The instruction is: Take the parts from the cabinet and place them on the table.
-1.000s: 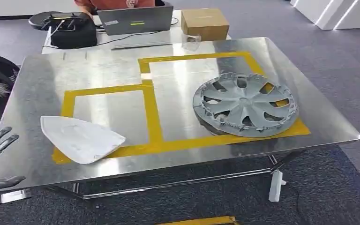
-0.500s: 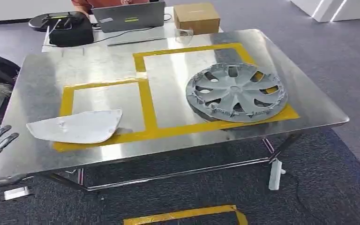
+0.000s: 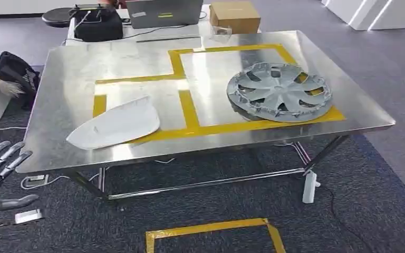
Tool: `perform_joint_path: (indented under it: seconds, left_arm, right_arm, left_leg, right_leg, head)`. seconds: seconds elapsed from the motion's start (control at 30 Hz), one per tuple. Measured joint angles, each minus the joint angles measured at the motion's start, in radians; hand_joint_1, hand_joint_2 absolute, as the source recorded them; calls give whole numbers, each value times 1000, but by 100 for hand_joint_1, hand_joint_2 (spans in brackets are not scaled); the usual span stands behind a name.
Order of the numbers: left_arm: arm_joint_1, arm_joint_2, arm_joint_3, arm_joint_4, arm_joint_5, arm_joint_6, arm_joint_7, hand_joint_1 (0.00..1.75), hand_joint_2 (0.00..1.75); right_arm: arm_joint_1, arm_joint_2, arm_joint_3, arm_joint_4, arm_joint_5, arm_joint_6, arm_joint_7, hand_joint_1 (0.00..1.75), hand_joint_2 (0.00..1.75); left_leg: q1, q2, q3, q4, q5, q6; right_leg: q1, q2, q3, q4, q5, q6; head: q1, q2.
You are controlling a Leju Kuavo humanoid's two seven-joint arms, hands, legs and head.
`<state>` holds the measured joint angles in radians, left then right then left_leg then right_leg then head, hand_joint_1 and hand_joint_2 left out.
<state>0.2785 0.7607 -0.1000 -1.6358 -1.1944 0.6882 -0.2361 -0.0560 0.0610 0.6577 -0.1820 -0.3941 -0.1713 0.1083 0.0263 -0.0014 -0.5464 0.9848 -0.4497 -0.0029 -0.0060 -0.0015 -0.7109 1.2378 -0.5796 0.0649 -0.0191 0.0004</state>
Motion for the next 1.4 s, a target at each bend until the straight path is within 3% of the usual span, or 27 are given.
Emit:
perform_joint_path:
  seconds: [0.03, 0.1, 0.17, 0.23, 0.27, 0.33, 0.37, 0.4, 0.43, 0.5, 0.53, 0.6, 0.67, 0.73, 0.77, 0.87, 0.9, 0.93, 1.0, 1.03, 1.07, 1.13, 1.17, 1.2, 1.27, 1.33, 1.4]
  left_arm:
    - [-2, 0, -6, 1, -5, -4, 0, 0, 0]
    - [-20, -2, -21, 6, -20, -14, 0, 0, 0]
    - [-52, -6, -41, 15, -33, -27, -3, 0, 0]
    - [-84, -14, -61, 26, -39, -33, -5, 0, 0]
    - [-97, -16, -70, 33, -40, -35, -6, 0, 0]
    - [-116, -18, -88, 45, -40, -35, -5, 0, 0]
    - [-120, -19, -96, 49, -40, -35, -3, 0, 0]
    - [-120, -19, -103, 53, -39, -35, -2, 0, 0]
    - [-121, -18, -108, 59, -38, -35, 0, 0, 0]
    - [-122, -18, -117, 64, -36, -34, 6, 0, 0]
    - [-121, -18, -122, 66, -35, -34, 8, 0, 0]
    - [-121, -18, -125, 69, -35, -33, 10, 0, 0]
    - [-122, -18, -129, 71, -35, -32, 10, 0, 0]
    - [-125, -18, -131, 72, -35, -32, 11, 0, 0]
    - [-126, -18, -132, 72, -33, -31, 12, 0, 0]
    - [-125, -19, -138, 74, -32, -30, 13, 0, 0]
    - [-126, -19, -141, 76, -32, -29, 13, 0, 0]
    - [-126, -20, -143, 77, -32, -29, 13, 0, 0]
    - [-127, -19, -145, 77, -33, -29, 16, 0, 0]
    - [-127, -19, -146, 78, -33, -29, 16, 0, 0]
    - [-127, -20, -147, 79, -37, -31, 18, 0, 0]
    - [-127, -25, -148, 82, -40, -34, 25, 0, 0]
    - [-127, -27, -148, 83, -40, -34, 27, 0, 0]
    - [-127, -28, -148, 84, -42, -34, 27, 0, 0]
    - [-127, -28, -148, 84, -42, -34, 28, 0, 0]
    - [-128, -28, -148, 84, -43, -34, 28, 0, 0]
    - [-129, -28, -148, 85, -43, -34, 28, 0, 0]
  right_arm:
    - [1, -2, -2, 0, -1, 1, -10, 0, 0]
    - [2, -4, -5, 0, -4, 6, -21, 0, 0]
    - [2, -8, -8, 0, -6, 14, -20, 0, 0]
    - [0, -18, -9, 0, -6, 17, -9, 0, 0]
    - [-1, -18, -10, 0, -6, 17, -6, 0, 0]
    - [2, -19, -10, 0, -5, 15, -6, 0, 0]
    - [4, -19, -10, 0, -5, 13, -5, 0, 0]
    - [4, -19, -10, 1, -5, 13, -1, 0, 0]
    - [5, -19, -10, 1, -5, 11, -1, 0, 0]
    - [5, -19, -10, 1, -5, 11, -1, 0, 0]
    - [6, -19, -10, 1, -4, 10, -1, 0, 0]
    - [6, -19, -10, 1, -3, 10, -1, 0, 0]
    - [7, -19, -10, 1, -3, 10, -1, 0, 0]
    - [6, -20, -10, 1, -2, 7, 0, 0, 0]
    - [5, -20, -10, 1, -1, 6, -1, 0, 0]
    - [9, -20, -10, 1, 0, 6, -1, 0, 0]
    - [13, -21, -10, 3, 0, 5, -1, 0, 0]
    - [14, -21, -10, 3, 0, 5, -3, 0, 0]
    - [10, -21, -10, 3, 0, 5, -4, 0, 0]
    - [9, -22, -10, 3, 0, 5, -4, 0, 0]
    - [9, -22, -10, 3, 0, 5, -4, 0, 0]
    - [9, -22, -10, 3, 0, 5, -3, 0, 0]
    - [9, -22, -10, 3, 0, 5, -2, 0, 0]
    - [9, -22, -10, 3, 0, 5, 0, 0, 0]
    - [7, -23, -10, 3, 0, 6, 1, 0, 0]
    - [7, -23, -9, 3, 0, 6, 1, 0, 0]
    - [8, -23, -9, 3, 0, 6, -1, 0, 0]
  left_leg:
    - [-4, 0, -16, 0, 12, 1]
    - [-11, 0, -52, 1, 39, 4]
    - [-19, -3, -82, 1, 65, 3]
    - [-25, -5, -98, 3, 86, -3]
    - [-23, -1, -101, 3, 100, -6]
    - [-18, 1, -103, -9, 125, -17]
    - [-19, 0, -105, -10, 134, -24]
    - [-16, 0, -113, -1, 103, -30]
    - [-16, 0, -123, 38, 35, -36]
    - [-14, 0, -152, 177, -94, -45]
    - [-13, 0, -164, 253, -128, -48]
    - [-10, 0, -151, 315, -77, -54]
    - [-5, 0, -72, 239, -4, -61]
    - [2, 0, 69, 62, -34, -68]
    - [-3, -3, 102, -8, -67, -53]
    - [-5, -2, 78, -7, -67, -19]
    - [-1, 2, 65, -7, -57, -8]
    - [-2, 2, 56, -7, -48, 0]
    - [-3, 2, 27, -7, -21, 8]
    - [-4, 2, 10, -7, -8, 9]
    - [-5, 1, -8, -7, 1, 9]
    - [-9, 1, -41, -6, 27, 7]
    - [-11, 1, -55, -6, 39, 5]
    - [-13, 0, -64, -6, 49, 2]
    - [-18, 0, -69, -2, 61, -7]
    - [-15, 1, -70, -4, 79, -19]
    - [-11, 1, -72, -6, 86, -31]
  right_leg:
    - [1, 0, -5, 58, -21, -1]
    - [6, 0, 32, 72, 23, -10]
    - [14, 0, 134, -44, 87, -32]
    - [31, -3, 273, -232, 39, -59]
    - [27, -3, 292, -277, 29, -45]
    - [35, 0, 265, -267, 46, -46]
    - [31, -1, 253, -274, 63, -56]
    - [25, -6, 245, -276, 75, -63]
    - [24, -6, 231, -276, 89, -74]
    - [23, -6, 201, -276, 115, -76]
    - [23, -7, 188, -275, 131, -75]
    - [22, -8, 145, -271, 163, -69]
    - [16, -9, 103, -259, 187, -62]
    - [21, -7, 73, -238, 201, -47]
    - [20, -7, 64, -229, 208, -44]
    - [20, -5, 46, -230, 242, -30]
    - [15, -3, 41, -224, 232, -25]
    - [15, -3, 29, -203, 183, -18]
    - [15, -2, -6, -50, 45, -8]
    - [15, -2, -19, 25, 7, -7]
    - [15, -2, -24, 83, 4, -7]
    - [15, -1, 9, 95, 99, -15]
    - [16, -1, 54, 47, 137, -22]
    - [17, 0, 115, -31, 140, -31]
    - [24, -1, 263, -231, 61, -45]
    - [26, 0, 260, -266, 44, -41]
    - [20, -2, 254, -271, 59, -60]
  head:
    - [1, 0]
    - [2, 0]
    - [1, 0]
    - [1, 0]
    - [-2, 0]
    - [5, 0]
    - [7, 0]
    - [6, 0]
    - [2, 0]
    - [-2, 0]
    - [-3, 0]
    - [-2, 0]
    - [-3, 0]
    - [-5, 0]
    - [-3, 0]
    - [-3, 0]
    - [-2, 0]
    - [0, 0]
    - [4, 0]
    - [4, 0]
    - [5, 0]
    - [7, 0]
    - [8, 0]
    - [7, 0]
    - [8, 0]
    - [7, 0]
    - [7, 0]
